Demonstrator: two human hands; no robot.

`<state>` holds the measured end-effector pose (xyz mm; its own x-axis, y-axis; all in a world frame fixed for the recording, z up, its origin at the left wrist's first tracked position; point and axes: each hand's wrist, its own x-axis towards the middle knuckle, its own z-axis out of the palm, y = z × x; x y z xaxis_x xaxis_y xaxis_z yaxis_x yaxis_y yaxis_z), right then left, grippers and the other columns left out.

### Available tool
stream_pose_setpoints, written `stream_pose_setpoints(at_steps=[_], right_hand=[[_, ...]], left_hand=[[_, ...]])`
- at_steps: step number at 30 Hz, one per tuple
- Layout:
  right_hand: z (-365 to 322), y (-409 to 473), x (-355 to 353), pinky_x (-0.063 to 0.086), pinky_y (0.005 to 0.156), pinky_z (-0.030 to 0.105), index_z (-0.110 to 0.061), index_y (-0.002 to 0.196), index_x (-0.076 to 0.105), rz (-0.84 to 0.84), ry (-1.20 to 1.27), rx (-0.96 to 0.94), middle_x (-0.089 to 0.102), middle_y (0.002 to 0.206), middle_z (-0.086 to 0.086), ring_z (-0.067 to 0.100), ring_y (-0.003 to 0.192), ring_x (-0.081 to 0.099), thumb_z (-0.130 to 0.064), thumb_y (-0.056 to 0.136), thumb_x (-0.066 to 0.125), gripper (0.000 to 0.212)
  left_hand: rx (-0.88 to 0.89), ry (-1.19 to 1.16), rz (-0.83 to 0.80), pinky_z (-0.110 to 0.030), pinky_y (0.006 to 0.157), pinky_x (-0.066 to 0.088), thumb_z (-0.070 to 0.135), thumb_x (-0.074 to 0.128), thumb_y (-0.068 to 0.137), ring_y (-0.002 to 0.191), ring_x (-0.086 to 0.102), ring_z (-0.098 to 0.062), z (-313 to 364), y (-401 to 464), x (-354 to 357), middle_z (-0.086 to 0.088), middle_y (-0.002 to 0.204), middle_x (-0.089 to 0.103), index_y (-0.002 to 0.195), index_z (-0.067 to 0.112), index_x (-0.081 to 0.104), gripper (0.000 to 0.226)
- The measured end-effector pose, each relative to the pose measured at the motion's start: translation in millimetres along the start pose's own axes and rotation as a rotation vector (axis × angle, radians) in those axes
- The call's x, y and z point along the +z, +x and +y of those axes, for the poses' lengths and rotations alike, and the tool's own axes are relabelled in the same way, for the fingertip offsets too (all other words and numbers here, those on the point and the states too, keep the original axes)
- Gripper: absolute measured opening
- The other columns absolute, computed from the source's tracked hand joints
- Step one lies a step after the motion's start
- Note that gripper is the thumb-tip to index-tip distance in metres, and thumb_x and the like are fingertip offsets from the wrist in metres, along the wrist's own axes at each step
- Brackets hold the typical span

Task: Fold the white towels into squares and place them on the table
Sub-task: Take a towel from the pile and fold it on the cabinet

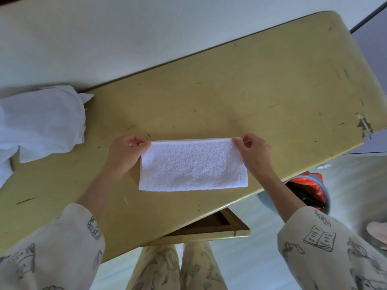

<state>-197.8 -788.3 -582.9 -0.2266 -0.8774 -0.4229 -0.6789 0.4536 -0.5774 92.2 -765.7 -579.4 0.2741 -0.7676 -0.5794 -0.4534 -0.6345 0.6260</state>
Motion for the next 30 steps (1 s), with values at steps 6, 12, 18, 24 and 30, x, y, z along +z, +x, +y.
stream_pose_setpoints(at_steps=[6, 12, 18, 24, 30], right_hand=[[-3, 0, 2, 0.032, 0.051, 0.021, -0.011, 0.079, 0.058, 0.014, -0.075, -0.032, 0.056, 0.068, 0.003, 0.019, 0.065, 0.047, -0.029, 0.092, 0.052, 0.023], [-4, -1, 4, 0.026, 0.057, 0.029, -0.013, 0.076, 0.052, 0.026, -0.091, -0.020, 0.051, 0.065, 0.002, 0.021, 0.066, 0.046, -0.028, 0.093, 0.050, 0.023], [-4, -3, 7, 0.029, 0.057, 0.028, -0.012, 0.079, 0.051, 0.029, -0.149, -0.048, 0.055, 0.068, 0.007, 0.023, 0.065, 0.048, -0.028, 0.095, 0.046, 0.023], [-5, -2, 5, 0.037, 0.060, 0.031, -0.008, 0.089, 0.052, 0.020, -0.145, -0.051, 0.061, 0.077, 0.010, 0.024, 0.069, 0.051, -0.032, 0.096, 0.044, 0.026], [-4, -4, 4, 0.045, 0.066, 0.033, -0.008, 0.104, 0.052, 0.089, -0.120, -0.047, 0.064, 0.088, 0.012, 0.026, 0.076, 0.058, -0.034, 0.096, 0.045, 0.028]], left_hand=[[0.016, 0.023, 0.060, -0.027, 0.070, 0.046, 0.024, 0.063, 0.084, 0.071, 0.059, -0.017, 3, -1, 4, -0.002, 0.077, 0.065, 0.086, 0.015, 0.064, 0.009], [0.024, 0.092, 0.100, -0.027, 0.071, 0.039, 0.024, 0.059, 0.088, 0.072, 0.055, -0.016, 8, -3, 8, 0.006, 0.068, 0.057, 0.088, 0.011, 0.062, 0.013], [-0.024, 0.111, 0.098, -0.029, 0.074, 0.042, 0.026, 0.061, 0.086, 0.079, 0.057, -0.019, 11, -1, 8, 0.006, 0.071, 0.057, 0.089, 0.010, 0.062, 0.016], [-0.043, 0.105, 0.142, -0.027, 0.073, 0.043, 0.032, 0.066, 0.082, 0.079, 0.059, -0.020, 7, -1, 6, 0.004, 0.075, 0.058, 0.088, 0.009, 0.060, 0.024], [-0.037, 0.117, 0.155, -0.028, 0.071, 0.042, 0.039, 0.058, 0.086, 0.078, 0.058, -0.016, 4, -3, 5, 0.002, 0.084, 0.060, 0.096, 0.010, 0.055, 0.030]])
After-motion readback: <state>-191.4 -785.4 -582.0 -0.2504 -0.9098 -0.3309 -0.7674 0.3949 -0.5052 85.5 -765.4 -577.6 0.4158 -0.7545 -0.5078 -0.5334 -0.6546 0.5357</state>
